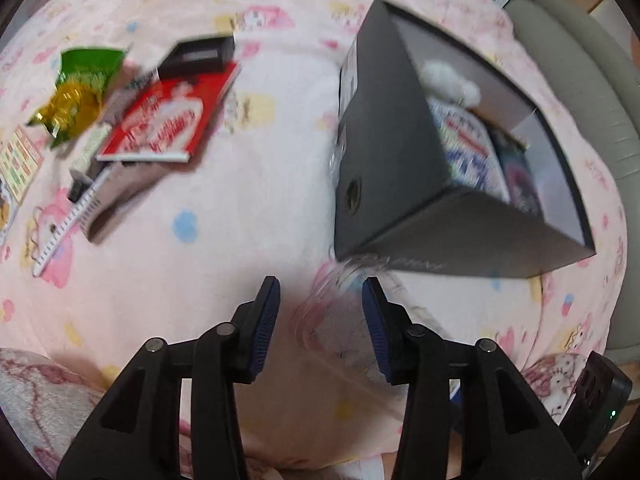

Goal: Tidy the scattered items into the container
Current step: 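Carry the clear phone case with the right gripper toward the black box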

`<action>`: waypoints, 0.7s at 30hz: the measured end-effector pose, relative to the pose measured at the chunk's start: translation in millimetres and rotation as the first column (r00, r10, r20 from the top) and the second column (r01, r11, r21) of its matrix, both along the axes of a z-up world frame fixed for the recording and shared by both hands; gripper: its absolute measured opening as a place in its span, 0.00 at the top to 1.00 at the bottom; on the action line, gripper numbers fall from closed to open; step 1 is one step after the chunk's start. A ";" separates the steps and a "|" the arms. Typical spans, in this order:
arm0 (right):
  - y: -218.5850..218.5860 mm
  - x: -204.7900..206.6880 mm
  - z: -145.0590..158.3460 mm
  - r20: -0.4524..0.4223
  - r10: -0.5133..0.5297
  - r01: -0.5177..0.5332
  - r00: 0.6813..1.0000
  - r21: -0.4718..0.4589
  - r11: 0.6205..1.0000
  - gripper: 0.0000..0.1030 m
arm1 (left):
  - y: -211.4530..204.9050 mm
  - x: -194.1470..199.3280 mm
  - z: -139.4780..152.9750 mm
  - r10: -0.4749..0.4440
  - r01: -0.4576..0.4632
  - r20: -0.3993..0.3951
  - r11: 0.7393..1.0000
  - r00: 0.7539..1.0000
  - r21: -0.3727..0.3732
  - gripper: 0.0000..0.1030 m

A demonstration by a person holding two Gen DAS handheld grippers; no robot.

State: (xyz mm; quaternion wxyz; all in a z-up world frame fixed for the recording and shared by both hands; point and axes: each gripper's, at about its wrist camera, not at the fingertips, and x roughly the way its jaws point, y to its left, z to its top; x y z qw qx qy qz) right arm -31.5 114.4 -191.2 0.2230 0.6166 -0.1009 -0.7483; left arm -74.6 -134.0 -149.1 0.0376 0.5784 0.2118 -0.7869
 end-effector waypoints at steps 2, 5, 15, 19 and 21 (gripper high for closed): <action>5.5 -0.4 -3.4 0.020 -0.029 0.030 0.999 -0.042 0.999 0.72 | 3.4 -0.7 -7.3 -0.023 0.022 0.025 0.999 0.999 0.033 0.58; 6.3 -0.2 2.0 -0.003 -0.026 0.025 1.000 -0.085 0.996 0.69 | 15.6 0.3 -8.8 -0.093 0.092 0.021 0.994 0.995 0.058 0.53; 31.0 -15.1 26.7 -0.122 -0.097 0.100 0.988 0.024 0.995 0.69 | 30.4 6.5 -12.3 -0.118 0.116 0.022 0.990 0.993 0.087 0.53; 21.0 -14.7 5.6 -0.058 -0.082 0.083 0.995 0.017 0.996 0.69 | 38.7 4.4 -18.6 -0.141 0.138 0.046 0.988 0.989 0.065 0.53; 19.7 -17.9 7.6 -0.074 -0.090 0.091 0.993 0.015 0.996 0.69 | 43.6 3.3 -20.1 -0.157 0.154 0.047 0.986 0.986 0.060 0.53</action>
